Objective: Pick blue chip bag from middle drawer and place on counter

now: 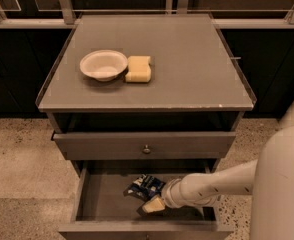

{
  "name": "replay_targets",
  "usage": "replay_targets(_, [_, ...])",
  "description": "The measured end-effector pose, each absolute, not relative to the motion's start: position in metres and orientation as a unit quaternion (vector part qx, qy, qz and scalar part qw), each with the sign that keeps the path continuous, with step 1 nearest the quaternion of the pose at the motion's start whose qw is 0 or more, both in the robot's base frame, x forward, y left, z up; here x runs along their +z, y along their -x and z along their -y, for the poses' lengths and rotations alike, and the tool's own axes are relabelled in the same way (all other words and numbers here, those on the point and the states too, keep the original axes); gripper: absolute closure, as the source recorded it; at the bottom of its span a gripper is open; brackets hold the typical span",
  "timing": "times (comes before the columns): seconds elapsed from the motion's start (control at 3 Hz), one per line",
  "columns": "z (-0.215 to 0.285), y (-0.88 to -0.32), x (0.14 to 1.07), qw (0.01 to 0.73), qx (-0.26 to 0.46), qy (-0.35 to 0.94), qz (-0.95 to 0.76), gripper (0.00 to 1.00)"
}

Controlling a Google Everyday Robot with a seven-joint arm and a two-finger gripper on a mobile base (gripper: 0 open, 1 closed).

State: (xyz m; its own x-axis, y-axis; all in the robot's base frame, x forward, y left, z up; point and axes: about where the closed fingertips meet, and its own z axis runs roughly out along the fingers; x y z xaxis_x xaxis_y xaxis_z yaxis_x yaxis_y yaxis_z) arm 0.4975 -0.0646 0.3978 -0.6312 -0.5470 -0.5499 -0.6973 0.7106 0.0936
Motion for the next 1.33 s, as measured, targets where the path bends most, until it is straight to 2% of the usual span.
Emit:
replay_targets(1.0, [0.0646, -0.4975, 0.3978, 0.25, 0.151, 0.349, -0.89, 0.88])
replay_targets(1.33, [0.0646, -0.4975, 0.3978, 0.25, 0.151, 0.349, -0.89, 1.0])
